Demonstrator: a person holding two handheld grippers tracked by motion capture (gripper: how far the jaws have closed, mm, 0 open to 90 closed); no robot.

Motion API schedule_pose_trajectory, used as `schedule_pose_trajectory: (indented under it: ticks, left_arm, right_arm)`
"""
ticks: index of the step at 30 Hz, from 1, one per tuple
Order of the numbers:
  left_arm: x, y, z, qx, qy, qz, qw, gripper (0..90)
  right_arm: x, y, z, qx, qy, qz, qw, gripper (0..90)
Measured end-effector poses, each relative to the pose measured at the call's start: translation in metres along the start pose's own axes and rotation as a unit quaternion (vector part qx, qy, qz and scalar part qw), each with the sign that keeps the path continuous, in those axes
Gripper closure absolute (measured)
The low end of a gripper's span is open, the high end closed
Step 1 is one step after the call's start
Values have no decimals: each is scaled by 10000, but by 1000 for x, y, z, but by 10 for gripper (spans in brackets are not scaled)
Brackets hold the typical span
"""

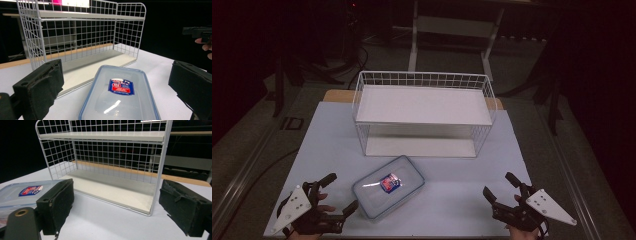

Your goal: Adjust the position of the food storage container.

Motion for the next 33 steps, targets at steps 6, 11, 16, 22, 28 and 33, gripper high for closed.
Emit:
schedule_pose_trajectory:
  ticks: [6, 11, 16, 22, 28, 33]
  left_arm:
    - [0, 1, 0, -26, -6, 8, 10000, 0]
    - [3, 5, -1, -113, -62, -137, 9998, 0]
    - [10, 22, 2, -479, -366, -248, 9979, 0]
    - [10, 38, 2, -889, -1111, -130, 9897, 0]
    - [1, 46, 3, -1314, -1787, -425, 9742, 165]
    - [-12, 55, 9, -1357, -2233, -465, 9641, 398]
  right_arm:
    - [1, -2, 0, 9, 9, -23, 10000, 125]
    - [1, -2, 0, -7, 12, -11, 10000, 125]
    - [2, -2, 0, -60, 20, 27, 10000, 125]
    - [-1, -2, 2, -86, -75, 41, 9999, 125]
    - [-3, 0, 2, -114, -99, 105, 9998, 125]
    - [-4, 1, 2, -130, -112, 112, 9998, 125]
Point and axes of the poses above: each handheld gripper's, and its own axes: z roughly forward along the jaws, x roughly out of its top, y roughly to its right, the point moved 8 cm from there along z, roughly forward along the jaws, and after that the axes turned 14 degrees about y, right-handed, at the moved point
